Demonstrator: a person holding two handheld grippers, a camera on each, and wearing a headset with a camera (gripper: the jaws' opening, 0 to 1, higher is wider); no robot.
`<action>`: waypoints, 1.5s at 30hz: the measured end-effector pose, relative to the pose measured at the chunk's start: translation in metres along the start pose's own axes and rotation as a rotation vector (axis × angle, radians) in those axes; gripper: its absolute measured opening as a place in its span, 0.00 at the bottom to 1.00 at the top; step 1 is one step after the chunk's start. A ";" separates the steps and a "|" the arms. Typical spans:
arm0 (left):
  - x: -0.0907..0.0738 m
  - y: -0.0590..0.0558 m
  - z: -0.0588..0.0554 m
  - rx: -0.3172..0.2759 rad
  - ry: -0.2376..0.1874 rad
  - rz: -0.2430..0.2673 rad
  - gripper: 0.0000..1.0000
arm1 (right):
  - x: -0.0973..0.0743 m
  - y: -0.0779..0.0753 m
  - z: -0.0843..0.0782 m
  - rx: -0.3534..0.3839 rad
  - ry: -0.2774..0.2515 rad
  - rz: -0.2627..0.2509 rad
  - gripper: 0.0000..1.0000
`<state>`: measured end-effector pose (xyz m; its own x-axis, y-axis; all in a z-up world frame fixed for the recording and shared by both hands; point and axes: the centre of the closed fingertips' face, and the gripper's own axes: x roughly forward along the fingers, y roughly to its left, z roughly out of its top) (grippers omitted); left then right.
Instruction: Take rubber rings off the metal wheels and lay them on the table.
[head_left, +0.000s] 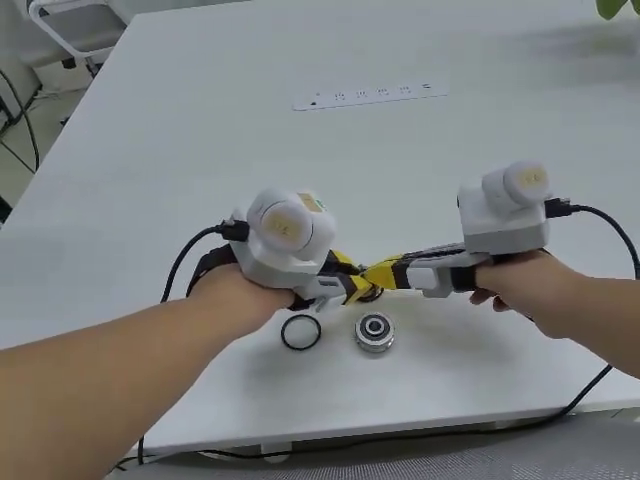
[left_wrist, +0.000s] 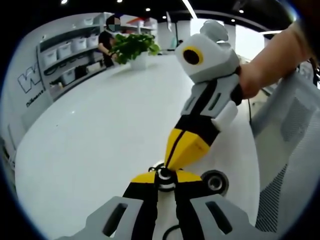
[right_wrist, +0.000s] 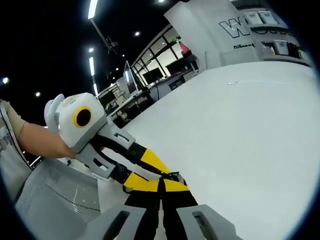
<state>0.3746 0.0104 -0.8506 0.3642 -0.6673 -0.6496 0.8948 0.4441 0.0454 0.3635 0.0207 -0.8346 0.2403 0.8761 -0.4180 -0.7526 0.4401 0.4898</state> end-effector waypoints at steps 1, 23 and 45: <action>0.000 0.000 0.000 0.000 0.001 0.001 0.12 | 0.000 0.000 0.000 0.004 -0.006 -0.004 0.00; -0.001 -0.002 0.002 -0.019 -0.034 0.002 0.14 | -0.009 -0.003 0.001 0.069 -0.035 0.008 0.00; -0.042 -0.010 0.014 0.000 -0.129 -0.041 0.35 | -0.017 -0.001 0.010 0.078 -0.072 0.002 0.00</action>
<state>0.3537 0.0252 -0.8133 0.3577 -0.7559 -0.5483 0.9096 0.4149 0.0213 0.3665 0.0075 -0.8207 0.2841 0.8879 -0.3619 -0.7041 0.4494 0.5498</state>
